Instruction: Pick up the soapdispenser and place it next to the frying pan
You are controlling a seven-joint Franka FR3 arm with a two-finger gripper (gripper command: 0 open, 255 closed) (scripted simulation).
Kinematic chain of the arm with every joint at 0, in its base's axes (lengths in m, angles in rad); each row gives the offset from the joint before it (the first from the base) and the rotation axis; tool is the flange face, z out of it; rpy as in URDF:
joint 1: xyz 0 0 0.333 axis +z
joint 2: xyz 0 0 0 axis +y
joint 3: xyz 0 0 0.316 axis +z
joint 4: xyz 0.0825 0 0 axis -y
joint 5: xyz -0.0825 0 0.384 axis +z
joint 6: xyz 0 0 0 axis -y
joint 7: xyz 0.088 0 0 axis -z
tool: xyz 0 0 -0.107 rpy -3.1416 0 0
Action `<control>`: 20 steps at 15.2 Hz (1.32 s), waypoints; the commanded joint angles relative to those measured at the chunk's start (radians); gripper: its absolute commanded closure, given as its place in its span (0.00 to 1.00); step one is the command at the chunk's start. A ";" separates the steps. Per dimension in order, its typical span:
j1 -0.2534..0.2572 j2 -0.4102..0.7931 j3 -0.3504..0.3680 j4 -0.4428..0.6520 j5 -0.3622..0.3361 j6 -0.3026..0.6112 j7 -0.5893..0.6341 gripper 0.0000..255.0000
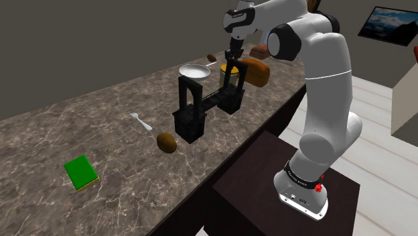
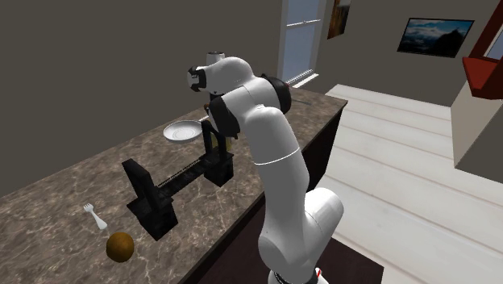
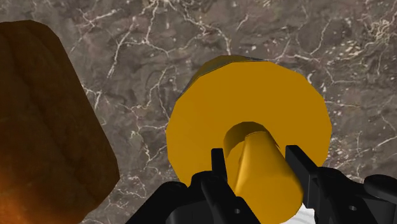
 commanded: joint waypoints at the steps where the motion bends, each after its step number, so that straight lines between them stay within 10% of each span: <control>1: 0.000 -0.001 0.000 0.000 0.000 0.001 0.000 1.00; 2: 0.000 -0.001 0.000 0.000 0.000 0.001 0.000 1.00; 3: 0.000 -0.001 0.000 -0.001 0.000 0.001 0.000 0.00; 20: -0.003 -0.034 -0.010 0.075 -0.016 -0.104 0.012 0.00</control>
